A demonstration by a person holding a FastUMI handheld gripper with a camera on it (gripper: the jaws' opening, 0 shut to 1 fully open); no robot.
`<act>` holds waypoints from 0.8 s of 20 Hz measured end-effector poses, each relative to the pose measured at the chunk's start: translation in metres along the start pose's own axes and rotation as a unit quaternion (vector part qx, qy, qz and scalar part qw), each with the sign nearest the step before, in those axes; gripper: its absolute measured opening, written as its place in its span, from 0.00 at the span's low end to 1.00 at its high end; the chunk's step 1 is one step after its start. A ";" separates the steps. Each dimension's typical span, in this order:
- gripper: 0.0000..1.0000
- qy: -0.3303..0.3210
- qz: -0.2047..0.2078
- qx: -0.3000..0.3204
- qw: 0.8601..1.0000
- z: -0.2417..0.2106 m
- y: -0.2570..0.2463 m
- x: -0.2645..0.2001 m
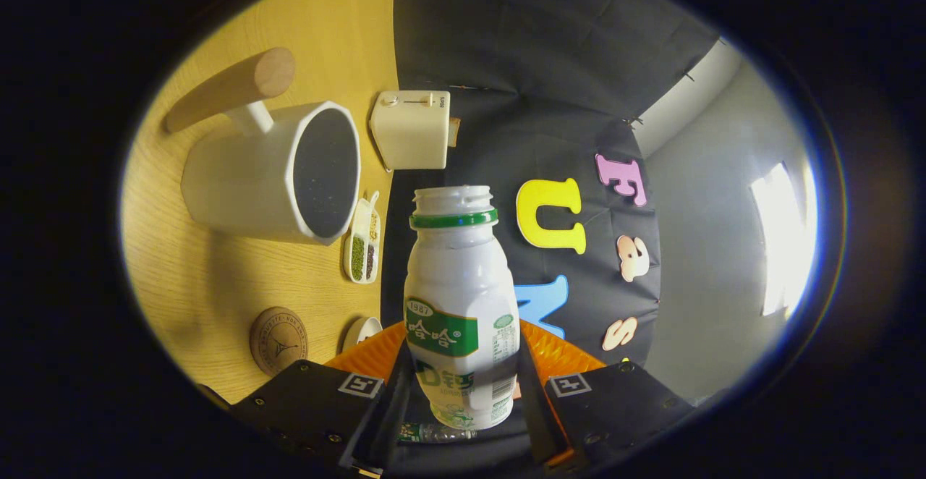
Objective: Take the bottle from table, then pour the juice into the cup, finally place the bottle on the coaster
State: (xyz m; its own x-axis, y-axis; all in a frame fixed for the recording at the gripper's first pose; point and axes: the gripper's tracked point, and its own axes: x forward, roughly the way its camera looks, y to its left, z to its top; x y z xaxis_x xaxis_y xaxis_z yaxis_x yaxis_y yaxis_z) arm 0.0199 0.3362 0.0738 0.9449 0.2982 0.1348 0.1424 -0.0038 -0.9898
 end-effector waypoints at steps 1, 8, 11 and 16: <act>0.69 -0.001 -0.001 -0.005 1.000 0.001 -0.001 0.001; 0.69 -0.005 -0.006 -0.021 1.000 0.002 0.000 0.000; 0.69 -0.003 -0.006 -0.022 1.000 0.002 -0.001 0.002; 0.69 -0.005 -0.009 -0.027 1.000 0.001 -0.001 0.002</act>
State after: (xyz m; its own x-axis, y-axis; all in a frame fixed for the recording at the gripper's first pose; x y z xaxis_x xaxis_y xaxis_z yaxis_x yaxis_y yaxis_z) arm 0.0215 0.3378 0.0748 0.9395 0.3073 0.1514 0.1746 -0.0493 -0.9834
